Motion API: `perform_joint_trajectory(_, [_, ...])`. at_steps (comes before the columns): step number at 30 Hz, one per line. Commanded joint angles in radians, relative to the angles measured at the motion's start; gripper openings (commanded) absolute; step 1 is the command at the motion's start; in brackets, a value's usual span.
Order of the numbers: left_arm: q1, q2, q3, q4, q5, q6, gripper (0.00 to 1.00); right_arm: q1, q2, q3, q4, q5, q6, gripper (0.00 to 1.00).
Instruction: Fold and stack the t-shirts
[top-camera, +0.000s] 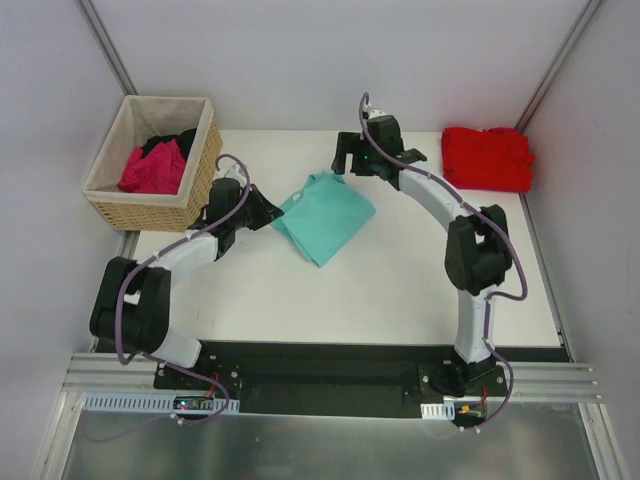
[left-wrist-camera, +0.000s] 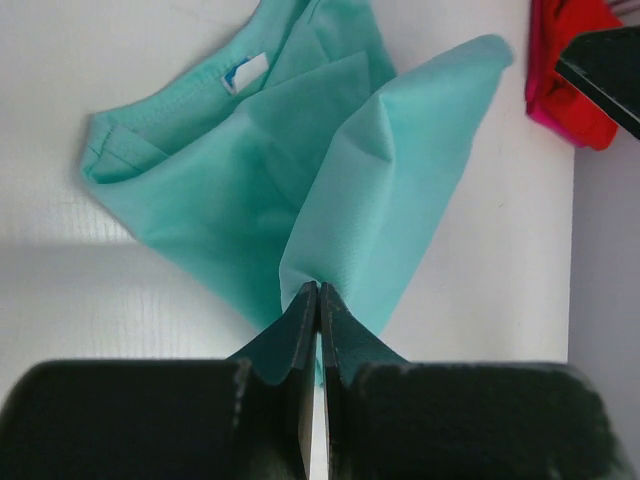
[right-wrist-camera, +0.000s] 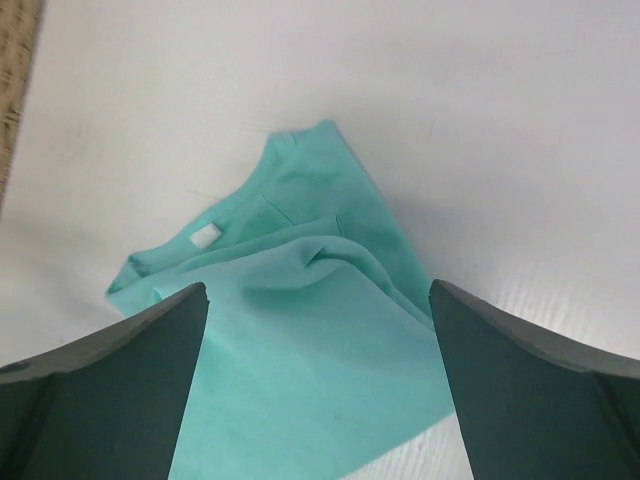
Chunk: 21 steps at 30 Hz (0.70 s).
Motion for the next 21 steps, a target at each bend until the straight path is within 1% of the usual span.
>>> perform_joint_trajectory(1, [0.007, -0.174, -0.066, 0.005, -0.076, -0.013, 0.02, -0.002, -0.176, -0.048, -0.004, 0.052, -0.044, 0.97])
perform_joint_trajectory(2, [0.007, -0.197, -0.078, 0.012, -0.083, -0.02, 0.12, 0.0, -0.189, -0.077, -0.001, 0.046, -0.04, 0.96])
perform_joint_trajectory(4, [0.007, -0.242, -0.096, 0.017, -0.096, -0.024, 0.27, 0.003, -0.206, -0.092, 0.006, 0.038, -0.024, 0.97])
perform_joint_trajectory(5, [0.007, -0.247, -0.096, 0.014, -0.096, -0.026, 0.39, 0.003, -0.204, -0.095, 0.003, 0.032, -0.021, 0.97])
perform_joint_trajectory(6, [0.007, -0.25, -0.081, 0.005, -0.093, -0.024, 0.76, 0.003, -0.203, -0.095, -0.008, 0.026, -0.017, 0.97])
perform_joint_trajectory(7, [0.007, -0.25, -0.073, -0.021, -0.092, -0.024, 0.98, 0.006, -0.198, -0.097, -0.014, 0.024, -0.014, 0.97])
perform_joint_trajectory(12, [0.004, -0.279, -0.081, -0.028, -0.11, -0.046, 0.99, 0.013, -0.224, -0.162, 0.009, 0.015, -0.001, 0.97])
perform_joint_trajectory(15, [-0.024, -0.242, -0.06, 0.018, -0.092, -0.067, 0.99, 0.016, -0.212, -0.183, 0.026, 0.003, 0.022, 0.96])
perform_joint_trajectory(18, [-0.057, -0.131, -0.029, 0.127, -0.029, -0.112, 0.99, 0.016, -0.2, -0.206, 0.027, 0.004, 0.038, 0.97])
perform_joint_trajectory(19, [-0.067, -0.062, -0.021, 0.158, -0.011, -0.122, 0.99, 0.016, -0.201, -0.225, 0.029, 0.009, 0.039, 0.97])
perform_joint_trajectory(20, [-0.079, -0.025, -0.011, 0.184, 0.023, -0.13, 0.99, 0.015, -0.204, -0.239, 0.035, 0.017, 0.038, 0.97])
perform_joint_trajectory(21, [-0.096, 0.053, 0.012, 0.252, 0.041, -0.151, 0.99, 0.013, -0.215, -0.249, 0.038, 0.021, 0.036, 0.97])
